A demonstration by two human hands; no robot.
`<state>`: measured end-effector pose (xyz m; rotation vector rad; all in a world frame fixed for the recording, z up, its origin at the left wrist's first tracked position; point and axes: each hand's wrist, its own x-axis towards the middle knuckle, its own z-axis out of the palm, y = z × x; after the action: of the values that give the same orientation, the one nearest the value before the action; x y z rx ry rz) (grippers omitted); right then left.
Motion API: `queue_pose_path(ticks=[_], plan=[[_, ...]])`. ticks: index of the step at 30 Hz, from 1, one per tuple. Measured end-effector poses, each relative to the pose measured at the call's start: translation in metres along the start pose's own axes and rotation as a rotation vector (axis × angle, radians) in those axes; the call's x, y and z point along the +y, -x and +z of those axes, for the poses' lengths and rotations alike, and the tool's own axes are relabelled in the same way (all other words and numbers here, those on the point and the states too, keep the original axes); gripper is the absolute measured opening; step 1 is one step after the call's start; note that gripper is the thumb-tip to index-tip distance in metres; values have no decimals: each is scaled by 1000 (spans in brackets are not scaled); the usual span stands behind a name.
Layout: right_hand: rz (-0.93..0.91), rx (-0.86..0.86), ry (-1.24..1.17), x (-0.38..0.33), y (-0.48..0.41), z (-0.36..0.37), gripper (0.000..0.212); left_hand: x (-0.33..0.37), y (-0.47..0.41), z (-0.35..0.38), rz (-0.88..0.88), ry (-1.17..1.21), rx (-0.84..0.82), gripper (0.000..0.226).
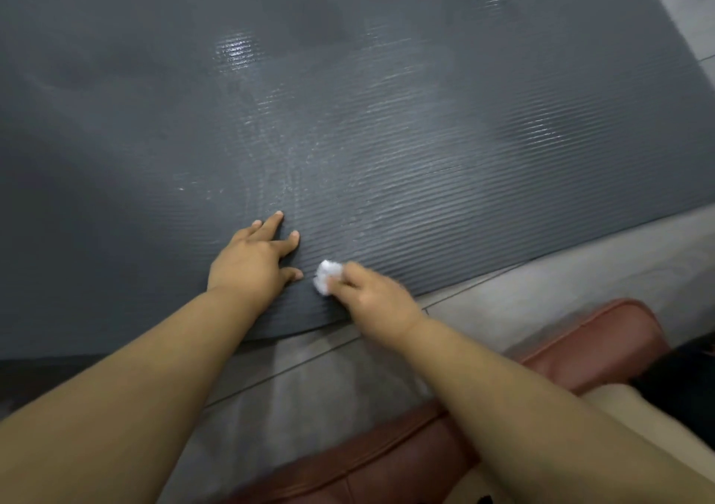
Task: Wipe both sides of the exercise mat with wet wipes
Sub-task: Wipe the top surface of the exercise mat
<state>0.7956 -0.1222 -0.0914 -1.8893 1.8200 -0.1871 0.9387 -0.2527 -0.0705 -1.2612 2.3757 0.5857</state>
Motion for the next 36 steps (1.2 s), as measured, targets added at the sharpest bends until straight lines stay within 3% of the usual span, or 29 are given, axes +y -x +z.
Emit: queue_pose_path(ticks=[2, 5, 7, 9, 13, 15, 17, 20, 22, 23, 26, 30, 31, 33, 36], plan=[[236, 112, 73, 42, 8, -16, 33, -1, 0, 1, 1, 16, -1, 61], [806, 446, -24, 111, 29, -40, 28, -1, -1, 1, -5, 21, 1, 61], [956, 507, -78, 106, 29, -44, 23, 0, -2, -1, -11, 22, -14, 60], [882, 448, -116, 72, 21, -28, 20, 0, -3, -3, -15, 16, -38, 61], [195, 75, -116, -17, 15, 23, 22, -3, -3, -3, 4, -18, -58, 62], [28, 27, -158, -17, 18, 31, 28, -5, -2, -4, 12, -9, -66, 63], [158, 134, -143, 15, 23, 13, 27, -5, 1, -5, 15, -4, -77, 62], [649, 380, -131, 81, 37, -27, 32, -2, 3, -7, 4, -3, -84, 63], [897, 406, -159, 107, 47, -48, 37, 3, 4, -10, -15, -16, -93, 62], [937, 377, -135, 111, 48, -51, 40, 7, 4, -11, -24, -31, -99, 62], [848, 281, -62, 94, 45, -48, 42, 27, 5, -14, -45, -64, -106, 58], [238, 90, 6, 80, 37, -31, 31, 59, 7, -10, 23, -78, -106, 56], [203, 47, 28, 87, 36, -35, 29, 67, 8, -7, 72, -96, -112, 57], [349, 43, 41, 110, 40, -52, 36, 84, 8, 0, 167, -143, -122, 61], [677, 106, 51, 152, 58, -81, 63, 106, 7, 10, 250, -223, -177, 73]])
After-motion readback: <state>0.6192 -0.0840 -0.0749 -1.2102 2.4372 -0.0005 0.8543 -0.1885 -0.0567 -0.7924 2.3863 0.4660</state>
